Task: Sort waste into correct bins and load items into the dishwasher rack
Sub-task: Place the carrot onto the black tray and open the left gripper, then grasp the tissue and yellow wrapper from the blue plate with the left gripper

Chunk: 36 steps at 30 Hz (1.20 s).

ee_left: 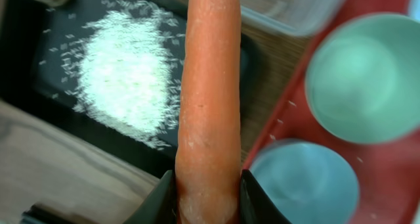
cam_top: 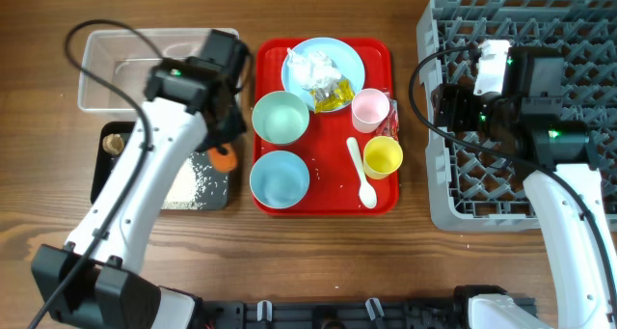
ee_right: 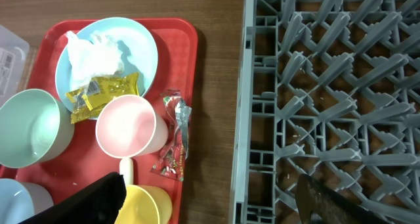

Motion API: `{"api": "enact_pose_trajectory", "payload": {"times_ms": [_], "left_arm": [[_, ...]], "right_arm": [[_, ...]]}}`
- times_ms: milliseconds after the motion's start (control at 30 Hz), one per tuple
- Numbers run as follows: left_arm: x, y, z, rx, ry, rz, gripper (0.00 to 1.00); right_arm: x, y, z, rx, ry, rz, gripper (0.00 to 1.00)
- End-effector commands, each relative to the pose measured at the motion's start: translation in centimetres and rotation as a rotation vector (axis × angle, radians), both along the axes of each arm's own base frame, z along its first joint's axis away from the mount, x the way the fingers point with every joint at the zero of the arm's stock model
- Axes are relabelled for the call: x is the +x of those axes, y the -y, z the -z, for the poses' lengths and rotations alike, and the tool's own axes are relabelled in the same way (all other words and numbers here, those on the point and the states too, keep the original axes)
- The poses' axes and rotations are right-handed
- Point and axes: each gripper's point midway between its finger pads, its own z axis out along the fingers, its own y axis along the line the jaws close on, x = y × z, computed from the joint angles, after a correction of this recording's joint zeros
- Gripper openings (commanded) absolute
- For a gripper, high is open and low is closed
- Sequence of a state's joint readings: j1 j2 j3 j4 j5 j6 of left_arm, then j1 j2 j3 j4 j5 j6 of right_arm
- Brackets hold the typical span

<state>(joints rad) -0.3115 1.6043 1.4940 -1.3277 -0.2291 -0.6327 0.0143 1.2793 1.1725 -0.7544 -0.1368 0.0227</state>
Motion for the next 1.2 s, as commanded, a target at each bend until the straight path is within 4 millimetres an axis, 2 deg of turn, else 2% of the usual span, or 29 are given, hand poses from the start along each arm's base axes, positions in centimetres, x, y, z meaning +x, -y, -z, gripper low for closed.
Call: {"api": "enact_pose_trajectory", "payload": {"times_ms": [0, 33, 100, 267, 300, 333, 433, 600, 633, 700, 767, 800, 833, 900, 933, 967, 1000, 1067, 1100, 1167], "left_arm": [[-0.7, -5.0, 0.9, 0.060, -0.020, -0.164, 0.19], [-1.4, -6.3, 2.5, 0.063, -0.055, -0.206, 0.19], [-2.6, -7.5, 5.1, 0.065, -0.094, -0.270, 0.19], [-3.9, -8.3, 11.7, 0.010, -0.101, -0.325, 0.20], [-3.6, -8.4, 12.5, 0.005, -0.077, -0.326, 0.29], [-3.4, -8.3, 12.7, 0.002, -0.066, -0.326, 0.31], [-3.0, -8.3, 12.7, -0.001, -0.049, -0.325, 0.47], [-2.9, -8.1, 12.5, -0.011, -0.050, -0.323, 0.50], [-2.7, -7.7, 11.9, -0.036, -0.051, -0.314, 0.54], [-0.2, -6.9, 7.0, -0.080, 0.040, -0.291, 0.60], [2.5, -4.8, 2.4, -0.133, 0.164, -0.163, 0.63], [4.2, -3.0, -0.5, -0.165, 0.250, -0.061, 0.66], [6.8, 0.3, -4.6, -0.194, 0.390, 0.103, 0.71], [10.0, 4.8, -8.1, -0.198, 0.567, 0.294, 0.77], [11.5, 7.0, -8.5, -0.195, 0.627, 0.375, 0.79], [12.4, 8.2, -8.1, -0.189, 0.644, 0.417, 0.81], [13.9, 10.3, -6.3, -0.195, 0.640, 0.504, 0.86], [15.7, 14.0, -1.5, -0.233, 0.591, 0.670, 0.89], [16.5, 15.5, 1.0, -0.227, 0.574, 0.722, 0.94], [17.3, 17.8, 4.7, -0.214, 0.554, 0.791, 0.98]], "right_arm": [[0.3, 0.1, -0.3, 0.002, 0.008, 0.007, 0.85], [0.3, 0.1, -0.3, 0.003, 0.007, 0.007, 0.86], [0.3, 0.1, -0.3, 0.003, 0.008, 0.007, 0.87], [0.3, 0.1, -0.3, 0.003, 0.006, 0.007, 0.87], [0.3, 0.1, -0.3, 0.003, 0.006, 0.008, 0.87], [0.3, 0.1, -0.2, 0.003, 0.005, 0.007, 0.87], [0.2, 0.1, -0.2, 0.003, 0.001, 0.008, 0.87], [0.2, 0.1, -0.2, 0.002, 0.001, 0.007, 0.88], [0.2, 0.1, -0.2, 0.002, 0.001, 0.008, 0.87], [0.2, 0.1, -0.2, 0.002, 0.002, 0.007, 0.87], [0.2, 0.1, -0.2, 0.002, 0.002, 0.008, 0.88], [0.2, 0.1, -0.2, 0.002, 0.002, 0.007, 0.87], [0.3, 0.1, -0.2, 0.002, 0.005, 0.007, 0.87], [0.3, 0.1, -0.2, 0.002, 0.005, 0.007, 0.87], [0.2, 0.1, -0.2, 0.002, 0.002, 0.007, 0.87], [0.2, 0.1, -0.1, 0.002, -0.001, 0.008, 0.87], [0.1, 0.1, -0.1, 0.002, -0.004, 0.008, 0.87], [0.1, 0.1, -0.1, 0.002, -0.004, 0.007, 0.87], [0.1, 0.1, -0.1, 0.002, -0.005, 0.007, 0.87], [0.0, 0.1, 0.0, 0.002, -0.007, 0.008, 0.87]]}}
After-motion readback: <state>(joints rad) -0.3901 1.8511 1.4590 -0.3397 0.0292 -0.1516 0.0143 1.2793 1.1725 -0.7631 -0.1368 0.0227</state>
